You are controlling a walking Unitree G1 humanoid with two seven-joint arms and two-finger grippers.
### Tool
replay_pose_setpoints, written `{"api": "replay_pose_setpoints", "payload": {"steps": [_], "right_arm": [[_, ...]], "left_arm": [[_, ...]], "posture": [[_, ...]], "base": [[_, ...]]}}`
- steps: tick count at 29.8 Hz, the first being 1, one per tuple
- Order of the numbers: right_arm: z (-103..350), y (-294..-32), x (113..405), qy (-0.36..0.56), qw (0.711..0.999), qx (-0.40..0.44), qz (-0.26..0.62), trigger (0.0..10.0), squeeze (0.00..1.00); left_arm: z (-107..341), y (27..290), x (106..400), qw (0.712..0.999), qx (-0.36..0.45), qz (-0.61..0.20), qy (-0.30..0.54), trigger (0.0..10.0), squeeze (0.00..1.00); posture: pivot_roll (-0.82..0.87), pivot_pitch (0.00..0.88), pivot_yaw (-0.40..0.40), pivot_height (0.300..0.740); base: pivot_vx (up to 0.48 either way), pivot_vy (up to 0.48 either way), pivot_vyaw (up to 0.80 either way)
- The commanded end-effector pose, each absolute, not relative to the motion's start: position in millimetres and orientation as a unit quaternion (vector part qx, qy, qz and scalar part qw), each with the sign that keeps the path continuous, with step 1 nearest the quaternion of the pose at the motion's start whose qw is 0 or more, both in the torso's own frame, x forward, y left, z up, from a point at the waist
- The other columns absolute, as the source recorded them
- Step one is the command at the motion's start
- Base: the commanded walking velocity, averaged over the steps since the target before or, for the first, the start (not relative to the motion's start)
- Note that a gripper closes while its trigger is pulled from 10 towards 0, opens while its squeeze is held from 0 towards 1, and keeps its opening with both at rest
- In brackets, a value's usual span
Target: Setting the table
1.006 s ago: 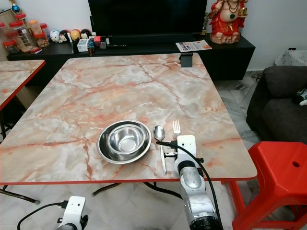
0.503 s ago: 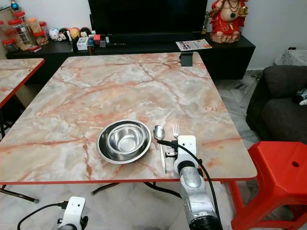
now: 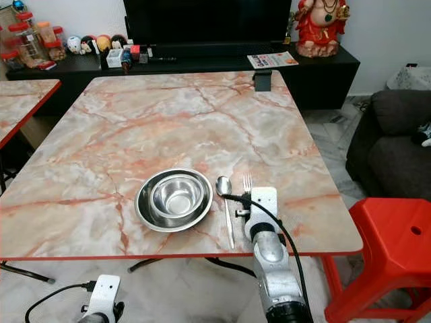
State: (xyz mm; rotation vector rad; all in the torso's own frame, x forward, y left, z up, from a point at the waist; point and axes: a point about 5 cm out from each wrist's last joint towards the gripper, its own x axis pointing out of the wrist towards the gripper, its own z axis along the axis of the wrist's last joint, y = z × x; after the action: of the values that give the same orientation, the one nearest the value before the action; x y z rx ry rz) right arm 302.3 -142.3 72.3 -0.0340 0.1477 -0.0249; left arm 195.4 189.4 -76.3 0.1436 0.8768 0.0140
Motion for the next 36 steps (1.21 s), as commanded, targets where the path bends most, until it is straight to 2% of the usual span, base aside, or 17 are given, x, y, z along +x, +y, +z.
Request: {"api": "replay_pose_setpoints", "payload": {"steps": [1, 7, 9, 12, 18, 19, 22, 23, 26, 31, 32, 33, 36], "right_arm": [[86.2, -143.1, 305.2, 0.035, 0.999, -0.027, -0.017, 10.0, 0.00], [93.6, -146.6, 302.9, 0.010, 0.999, -0.013, -0.029, 10.0, 0.00], [105.1, -152.6, 300.0, -0.037, 0.998, -0.021, -0.050, 10.0, 0.00], [100.1, -178.7, 292.4, -0.037, 0.989, -0.048, -0.134, 10.0, 0.00], [87.0, -208.0, 278.9, -0.015, 0.977, -0.076, -0.198, 10.0, 0.00], [82.2, -225.9, 269.0, -0.004, 0.966, -0.100, -0.240, 10.0, 0.00], [80.0, -239.1, 261.0, 0.001, 0.953, -0.119, -0.280, 10.0, 0.00], [75.7, -259.2, 247.1, 0.017, 0.930, -0.138, -0.340, 10.0, 0.00], [73.0, -281.1, 226.6, 0.025, 0.901, -0.167, -0.401, 10.0, 0.00], [71.8, -286.8, 220.2, 0.030, 0.891, -0.176, -0.418, 10.0, 0.00], [65.8, -294.7, 210.0, 0.046, 0.877, -0.173, -0.446, 10.0, 0.00], [44.4, -307.3, 186.4, 0.101, 0.847, -0.153, -0.499, 10.0, 0.00], [7.6, -310.6, 161.1, 0.194, 0.818, -0.104, -0.532, 10.0, 0.00]], "left_arm": [[-76.6, 191.0, 194.8, 0.901, 0.075, 0.004, 0.428, 10.0, 0.00], [-76.6, 191.3, 194.7, 0.901, 0.074, 0.005, 0.428, 10.0, 0.00], [-76.4, 191.5, 194.9, 0.901, 0.073, 0.006, 0.427, 10.0, 0.00], [-76.2, 191.2, 195.4, 0.902, 0.073, 0.005, 0.426, 10.0, 0.00], [-76.0, 190.4, 195.8, 0.902, 0.073, 0.004, 0.425, 10.0, 0.00], [-76.0, 189.8, 196.0, 0.903, 0.073, 0.004, 0.424, 10.0, 0.00], [-76.0, 189.6, 196.0, 0.903, 0.072, 0.004, 0.424, 10.0, 0.00], [-76.1, 188.9, 195.9, 0.903, 0.072, 0.004, 0.424, 10.0, 0.00], [-76.7, 187.9, 195.1, 0.903, 0.071, 0.003, 0.425, 10.0, 0.00], [-77.1, 187.5, 194.4, 0.902, 0.071, 0.003, 0.425, 10.0, 0.00], [-77.2, 187.0, 194.4, 0.902, 0.071, 0.002, 0.426, 10.0, 0.00], [-77.0, 186.4, 195.0, 0.902, 0.070, 0.000, 0.426, 10.0, 0.00], [-76.6, 186.2, 195.8, 0.902, 0.071, -0.002, 0.425, 10.0, 0.00]], "posture": [[-0.05, 0.000, 0.044, 0.740], [-0.05, 0.000, 0.044, 0.740], [-0.06, 0.000, 0.045, 0.740], [-0.06, 0.000, 0.045, 0.740], [-0.06, 0.000, 0.044, 0.740], [-0.06, 0.000, 0.043, 0.740], [-0.07, 0.000, 0.040, 0.740], [-0.07, 0.000, 0.038, 0.740], [-0.08, 0.000, 0.039, 0.740], [-0.08, 0.000, 0.039, 0.740], [-0.08, 0.000, 0.042, 0.740], [-0.09, 0.000, 0.045, 0.740], [-0.09, 0.000, 0.045, 0.740]], "base": [[0.000, 0.000, 0.00], [0.000, 0.000, 0.00], [0.000, 0.000, 0.00], [0.000, 0.000, 0.00], [0.000, 0.000, 0.00], [0.000, 0.000, 0.00], [0.000, 0.000, 0.00], [0.000, 0.000, 0.00], [0.000, 0.000, 0.00], [0.000, 0.000, 0.00], [0.000, 0.000, 0.00], [0.000, 0.000, 0.00], [0.000, 0.000, 0.00]]}}
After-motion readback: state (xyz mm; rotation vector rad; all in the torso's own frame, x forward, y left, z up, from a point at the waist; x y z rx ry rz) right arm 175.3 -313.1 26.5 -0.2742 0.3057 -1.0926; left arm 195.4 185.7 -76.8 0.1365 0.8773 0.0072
